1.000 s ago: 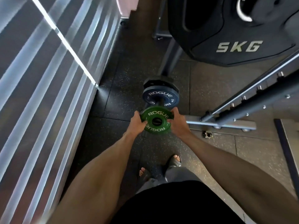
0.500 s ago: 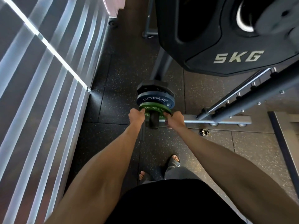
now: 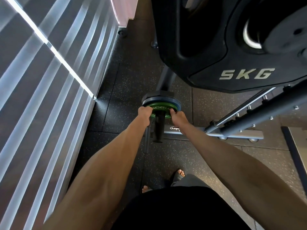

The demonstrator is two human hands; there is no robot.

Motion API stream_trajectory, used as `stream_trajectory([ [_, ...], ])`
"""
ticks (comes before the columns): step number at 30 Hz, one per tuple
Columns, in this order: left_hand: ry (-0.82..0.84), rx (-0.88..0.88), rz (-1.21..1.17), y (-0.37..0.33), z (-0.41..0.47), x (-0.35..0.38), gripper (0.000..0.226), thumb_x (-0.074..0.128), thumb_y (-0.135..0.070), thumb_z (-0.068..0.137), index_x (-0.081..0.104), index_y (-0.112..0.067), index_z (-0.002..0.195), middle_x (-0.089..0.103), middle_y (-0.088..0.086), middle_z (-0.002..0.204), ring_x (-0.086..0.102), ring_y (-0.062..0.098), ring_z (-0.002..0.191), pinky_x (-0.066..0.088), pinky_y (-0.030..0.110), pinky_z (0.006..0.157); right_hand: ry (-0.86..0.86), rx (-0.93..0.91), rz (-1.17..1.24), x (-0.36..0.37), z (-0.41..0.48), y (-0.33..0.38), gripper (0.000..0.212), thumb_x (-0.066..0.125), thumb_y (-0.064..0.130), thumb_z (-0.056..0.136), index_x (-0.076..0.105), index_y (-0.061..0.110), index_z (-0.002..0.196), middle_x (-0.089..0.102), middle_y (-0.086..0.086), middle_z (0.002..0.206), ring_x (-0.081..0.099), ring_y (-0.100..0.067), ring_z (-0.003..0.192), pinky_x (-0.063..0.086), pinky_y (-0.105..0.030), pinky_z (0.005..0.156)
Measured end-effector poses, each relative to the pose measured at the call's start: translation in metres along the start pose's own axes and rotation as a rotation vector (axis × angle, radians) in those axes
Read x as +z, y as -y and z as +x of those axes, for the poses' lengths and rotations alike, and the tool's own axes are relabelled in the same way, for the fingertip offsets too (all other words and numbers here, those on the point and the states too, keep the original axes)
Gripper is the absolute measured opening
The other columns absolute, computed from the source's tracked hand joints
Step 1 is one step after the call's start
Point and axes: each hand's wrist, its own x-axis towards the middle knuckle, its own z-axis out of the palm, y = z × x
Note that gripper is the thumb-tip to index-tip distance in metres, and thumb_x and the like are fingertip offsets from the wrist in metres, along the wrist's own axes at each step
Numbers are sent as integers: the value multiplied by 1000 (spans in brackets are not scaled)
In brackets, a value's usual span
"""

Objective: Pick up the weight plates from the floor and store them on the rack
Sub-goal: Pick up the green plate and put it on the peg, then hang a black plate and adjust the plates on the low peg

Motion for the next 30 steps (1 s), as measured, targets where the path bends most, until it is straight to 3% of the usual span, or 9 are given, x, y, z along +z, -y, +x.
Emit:
stream_trajectory([
  [5, 8, -12, 62, -6, 2, 0, 41, 51, -16, 97, 46, -4, 136, 60, 16, 125, 55, 28, 102, 39, 41, 82, 55, 11, -44, -7, 10, 2, 52, 41, 47, 103, 59, 0, 116, 59, -13, 103, 56, -27, 93, 42, -37, 82],
  [11, -26, 40, 192, -12, -17, 3, 47, 49, -20, 99, 43, -1, 142, 57, 17, 133, 58, 33, 119, 43, 40, 86, 136, -7, -117, -19, -2, 9, 59, 39, 49, 103, 54, -2, 129, 59, -20, 126, 57, -37, 118, 48, -45, 100],
  [14, -119, 81, 237, -16, -24, 3, 44, 46, -18, 94, 49, 0, 135, 65, 19, 124, 65, 34, 108, 53, 40, 80, 167, -78, -205, -30, -14, 22, 53, 43, 45, 102, 60, 0, 123, 65, -20, 121, 63, -36, 109, 52, -48, 98],
  [17, -105, 125, 262, -19, -52, 4, 32, 42, -13, 95, 53, -2, 123, 71, 20, 105, 71, 29, 77, 51, 31, 45, 121, -203, -298, -35, -27, 36, 38, 48, 37, 99, 65, 4, 96, 69, -19, 104, 63, -31, 92, 49, -39, 82],
  [20, -86, 191, 276, -22, -69, 1, 29, 42, -12, 95, 57, -1, 118, 74, 18, 91, 67, 24, 57, 52, 30, 47, 31, -318, -388, -39, -56, 52, 34, 49, 26, 97, 52, 13, 66, 60, -16, 84, 59, -28, 84, 37, -30, 71],
  [22, -86, 262, 229, -28, -79, -7, 28, 46, -14, 96, 61, 1, 115, 74, 19, 94, 68, 23, 56, 53, 30, 42, -5, -364, -391, -40, -82, 62, 28, 49, 24, 97, 58, 11, 73, 63, -17, 90, 63, -31, 92, 42, -32, 75],
  [25, -82, 444, 141, -45, -119, -25, 17, 52, -11, 93, 67, -4, 95, 74, 18, 87, 72, 27, 68, 61, 37, 59, -53, -429, -387, -42, -124, 73, 31, 47, 29, 98, 63, 5, 111, 66, -19, 117, 61, -36, 111, 48, -39, 90],
  [27, -75, 571, 35, -57, -158, -42, 16, 52, -9, 92, 68, -6, 93, 72, 14, 78, 69, 22, 59, 57, 31, 53, -92, -493, -396, -43, -157, 84, 34, 44, 31, 98, 63, 6, 112, 67, -19, 118, 61, -38, 112, 50, -42, 91],
  [30, -66, 756, -80, -80, -220, -63, 16, 51, -9, 94, 67, -7, 95, 72, 14, 81, 67, 19, 59, 52, 25, 47, -156, -609, -370, -47, -206, 107, 32, 46, 28, 100, 65, 4, 108, 69, -20, 113, 62, -39, 109, 51, -44, 89],
])
